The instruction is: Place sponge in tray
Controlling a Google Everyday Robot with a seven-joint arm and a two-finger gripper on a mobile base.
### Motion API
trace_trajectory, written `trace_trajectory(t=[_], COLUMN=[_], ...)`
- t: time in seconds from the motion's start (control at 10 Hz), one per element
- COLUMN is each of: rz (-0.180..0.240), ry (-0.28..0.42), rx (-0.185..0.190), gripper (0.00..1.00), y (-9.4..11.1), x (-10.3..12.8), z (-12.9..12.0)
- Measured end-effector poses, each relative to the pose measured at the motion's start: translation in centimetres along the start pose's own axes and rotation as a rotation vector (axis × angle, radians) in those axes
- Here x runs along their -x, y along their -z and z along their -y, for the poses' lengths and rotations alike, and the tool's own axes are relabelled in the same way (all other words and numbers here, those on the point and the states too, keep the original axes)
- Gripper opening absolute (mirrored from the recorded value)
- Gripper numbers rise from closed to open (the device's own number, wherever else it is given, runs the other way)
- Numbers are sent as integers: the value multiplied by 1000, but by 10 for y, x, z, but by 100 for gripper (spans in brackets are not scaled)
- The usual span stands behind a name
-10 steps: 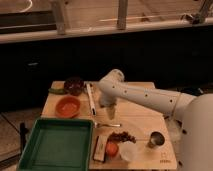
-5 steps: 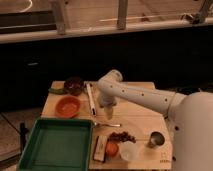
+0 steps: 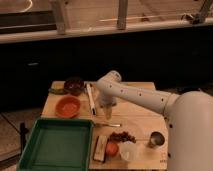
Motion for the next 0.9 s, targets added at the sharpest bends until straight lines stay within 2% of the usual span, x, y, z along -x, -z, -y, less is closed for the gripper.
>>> trace_trajectory(t=[0.5,0.6,0.7,0.8,0.9], rz=[25,29,27,14,-2], ry=[8,10,10,3,-4], rx=[7,9,8,-3,-16], gripper=[68,69,74,80,80], y=[-13,-16,-17,-14,-3], x=[-4,-3,-3,-7,-14], z=[5,6,7,6,7])
